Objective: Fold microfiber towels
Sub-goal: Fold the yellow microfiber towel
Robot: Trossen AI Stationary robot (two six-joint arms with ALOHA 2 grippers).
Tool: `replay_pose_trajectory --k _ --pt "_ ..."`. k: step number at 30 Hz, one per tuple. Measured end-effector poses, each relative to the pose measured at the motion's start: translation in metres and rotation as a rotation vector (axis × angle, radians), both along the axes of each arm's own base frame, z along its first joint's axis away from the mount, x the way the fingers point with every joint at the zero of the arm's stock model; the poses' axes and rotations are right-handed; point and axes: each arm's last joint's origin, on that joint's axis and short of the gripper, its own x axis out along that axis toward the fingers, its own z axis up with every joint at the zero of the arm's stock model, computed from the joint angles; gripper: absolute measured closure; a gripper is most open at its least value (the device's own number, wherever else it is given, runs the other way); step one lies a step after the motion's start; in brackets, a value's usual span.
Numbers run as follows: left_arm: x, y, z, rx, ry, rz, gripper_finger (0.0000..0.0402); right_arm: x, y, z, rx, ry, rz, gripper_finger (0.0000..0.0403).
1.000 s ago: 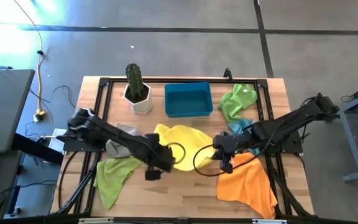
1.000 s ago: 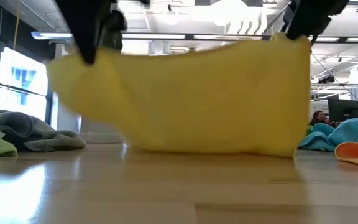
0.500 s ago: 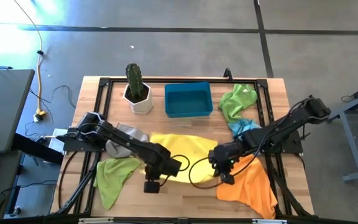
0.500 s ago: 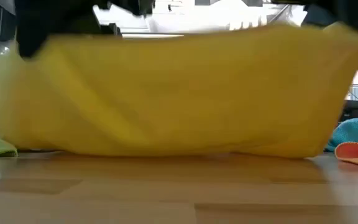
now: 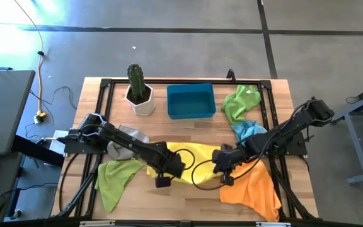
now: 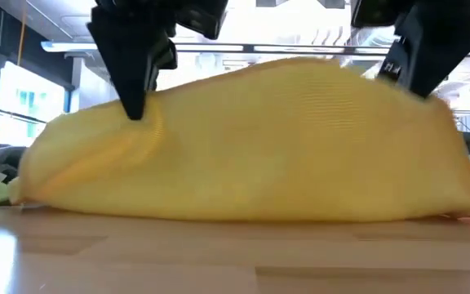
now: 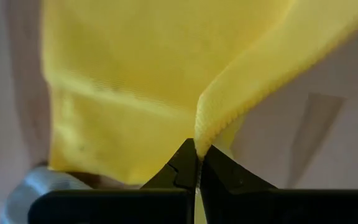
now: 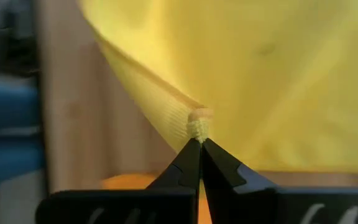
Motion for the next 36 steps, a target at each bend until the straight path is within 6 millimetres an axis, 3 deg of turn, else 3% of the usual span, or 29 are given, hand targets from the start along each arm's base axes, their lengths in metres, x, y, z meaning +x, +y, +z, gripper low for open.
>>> replay_pose_trajectory --k 6,21,36 --pt "0.002 0.011 0.000 0.104 -0.007 -0.021 0.0401 -0.001 -0.013 -0.003 -0.119 0.014 -0.153 0.0403" --pt "0.004 0.052 0.001 0.184 0.037 0.065 0.0400 0.002 -0.035 -0.005 -0.113 0.068 -0.332 0.0401" --pt "-0.009 0.080 -0.042 0.215 0.103 0.130 0.0398 -0.001 -0.049 -0.033 -0.062 0.042 -0.462 0.0386"
